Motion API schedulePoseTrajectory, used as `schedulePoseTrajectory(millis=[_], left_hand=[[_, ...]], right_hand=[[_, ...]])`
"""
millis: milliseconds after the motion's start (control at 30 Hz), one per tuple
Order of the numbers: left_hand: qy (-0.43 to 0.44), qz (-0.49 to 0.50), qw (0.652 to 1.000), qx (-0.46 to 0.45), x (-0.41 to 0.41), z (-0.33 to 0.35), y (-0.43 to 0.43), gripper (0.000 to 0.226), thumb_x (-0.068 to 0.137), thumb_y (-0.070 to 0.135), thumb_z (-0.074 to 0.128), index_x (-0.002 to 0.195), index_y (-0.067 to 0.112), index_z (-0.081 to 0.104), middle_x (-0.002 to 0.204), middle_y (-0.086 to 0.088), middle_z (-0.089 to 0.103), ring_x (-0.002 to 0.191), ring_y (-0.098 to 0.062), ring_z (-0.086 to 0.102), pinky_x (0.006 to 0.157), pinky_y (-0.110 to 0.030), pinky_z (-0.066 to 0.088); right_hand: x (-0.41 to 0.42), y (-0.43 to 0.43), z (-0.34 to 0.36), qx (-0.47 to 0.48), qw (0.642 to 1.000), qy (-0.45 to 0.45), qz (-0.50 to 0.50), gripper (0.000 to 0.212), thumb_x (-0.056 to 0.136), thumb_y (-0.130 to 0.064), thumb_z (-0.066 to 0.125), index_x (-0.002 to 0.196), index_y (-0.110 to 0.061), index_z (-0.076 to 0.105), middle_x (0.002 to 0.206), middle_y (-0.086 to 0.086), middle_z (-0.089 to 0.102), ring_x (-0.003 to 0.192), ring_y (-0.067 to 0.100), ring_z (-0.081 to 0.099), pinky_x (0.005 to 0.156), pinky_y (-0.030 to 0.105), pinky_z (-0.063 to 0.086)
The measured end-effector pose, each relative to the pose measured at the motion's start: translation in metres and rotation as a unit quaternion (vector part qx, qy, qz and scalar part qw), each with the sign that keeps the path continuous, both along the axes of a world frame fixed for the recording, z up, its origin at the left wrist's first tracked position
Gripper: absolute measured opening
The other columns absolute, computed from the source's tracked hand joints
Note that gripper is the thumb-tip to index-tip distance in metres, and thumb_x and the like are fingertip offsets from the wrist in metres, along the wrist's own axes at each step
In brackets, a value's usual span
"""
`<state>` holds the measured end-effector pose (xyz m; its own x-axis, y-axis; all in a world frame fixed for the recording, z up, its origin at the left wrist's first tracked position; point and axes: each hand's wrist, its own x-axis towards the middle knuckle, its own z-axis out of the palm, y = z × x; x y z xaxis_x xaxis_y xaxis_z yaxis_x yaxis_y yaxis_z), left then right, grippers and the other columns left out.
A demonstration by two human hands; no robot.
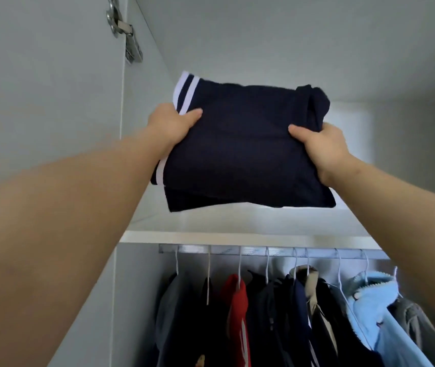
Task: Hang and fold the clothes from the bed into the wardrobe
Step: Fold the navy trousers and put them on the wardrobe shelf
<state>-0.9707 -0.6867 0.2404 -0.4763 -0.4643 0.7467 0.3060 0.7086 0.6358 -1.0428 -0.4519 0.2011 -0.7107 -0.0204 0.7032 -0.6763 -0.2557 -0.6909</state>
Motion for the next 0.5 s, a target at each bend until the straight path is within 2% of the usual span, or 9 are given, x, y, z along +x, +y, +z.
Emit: schedulePoseTrajectory(millis=[133, 200, 267, 333, 400, 433, 500], left_hand=[[0.116, -0.064, 0.991, -0.008, -0.008, 0.027, -0.001, 0.041, 0.085, 0.041, 0.062, 0.116, 0.015, 0.059, 0.105, 0.001, 0.063, 0.098, -0.021, 0.061, 0.091, -0.035, 0.049], [0.127, -0.075, 0.989, -0.004, -0.013, 0.025, -0.002, 0.041, 0.086, 0.040, 0.061, 0.117, 0.015, 0.057, 0.103, 0.004, 0.061, 0.098, -0.019, 0.060, 0.089, -0.032, 0.049], [0.055, -0.046, 0.997, 0.011, -0.024, 0.009, -0.009, 0.047, 0.086, 0.042, 0.061, 0.121, 0.012, 0.054, 0.106, 0.001, 0.059, 0.096, -0.020, 0.057, 0.084, -0.030, 0.045], [-0.097, 0.013, 0.995, 0.024, -0.035, -0.020, -0.018, 0.054, 0.086, 0.044, 0.061, 0.124, 0.006, 0.052, 0.112, -0.007, 0.057, 0.096, -0.026, 0.055, 0.080, -0.030, 0.040], [-0.245, 0.068, 0.967, 0.023, -0.042, -0.051, -0.024, 0.054, 0.086, 0.043, 0.061, 0.121, 0.003, 0.053, 0.117, -0.013, 0.057, 0.104, -0.032, 0.055, 0.081, -0.032, 0.038], [-0.292, 0.092, 0.952, 0.017, -0.044, -0.064, -0.026, 0.048, 0.086, 0.043, 0.060, 0.114, 0.004, 0.056, 0.115, -0.014, 0.058, 0.102, -0.032, 0.056, 0.081, -0.032, 0.038], [-0.335, 0.091, 0.937, 0.038, -0.045, -0.079, -0.029, 0.034, 0.087, 0.042, 0.058, 0.092, 0.008, 0.060, 0.101, -0.011, 0.062, 0.088, -0.027, 0.058, 0.079, -0.033, 0.039]], right_hand=[[-0.012, -0.007, 0.026, -0.059, 0.993, 0.095, -0.026, 0.014, 0.082, -0.022, 0.068, 0.087, -0.030, 0.057, 0.092, -0.014, 0.065, 0.085, 0.002, 0.064, 0.070, 0.016, 0.052], [-0.020, -0.009, 0.026, -0.059, 0.992, 0.106, -0.023, 0.016, 0.083, -0.022, 0.067, 0.093, -0.029, 0.057, 0.094, -0.016, 0.064, 0.086, -0.001, 0.063, 0.069, 0.012, 0.050], [-0.035, -0.012, 0.015, -0.016, 0.998, 0.062, -0.009, 0.022, 0.084, -0.020, 0.067, 0.105, -0.022, 0.059, 0.095, -0.013, 0.065, 0.083, 0.001, 0.063, 0.063, 0.011, 0.050], [-0.046, -0.017, -0.009, 0.073, 0.996, -0.049, 0.007, 0.029, 0.085, -0.017, 0.066, 0.112, -0.011, 0.060, 0.091, -0.002, 0.066, 0.075, 0.009, 0.063, 0.054, 0.016, 0.051], [-0.052, -0.019, -0.033, 0.184, 0.970, -0.157, -0.005, 0.033, 0.086, -0.018, 0.066, 0.113, -0.002, 0.058, 0.085, 0.007, 0.064, 0.065, 0.016, 0.060, 0.042, 0.018, 0.047], [-0.055, -0.019, -0.043, 0.244, 0.951, -0.188, -0.032, 0.035, 0.086, -0.021, 0.065, 0.113, -0.001, 0.056, 0.084, 0.010, 0.062, 0.063, 0.018, 0.058, 0.041, 0.020, 0.044], [-0.059, -0.019, -0.054, 0.339, 0.914, -0.207, -0.082, 0.035, 0.086, -0.028, 0.063, 0.110, -0.003, 0.055, 0.080, 0.009, 0.060, 0.063, 0.019, 0.055, 0.047, 0.025, 0.039]])
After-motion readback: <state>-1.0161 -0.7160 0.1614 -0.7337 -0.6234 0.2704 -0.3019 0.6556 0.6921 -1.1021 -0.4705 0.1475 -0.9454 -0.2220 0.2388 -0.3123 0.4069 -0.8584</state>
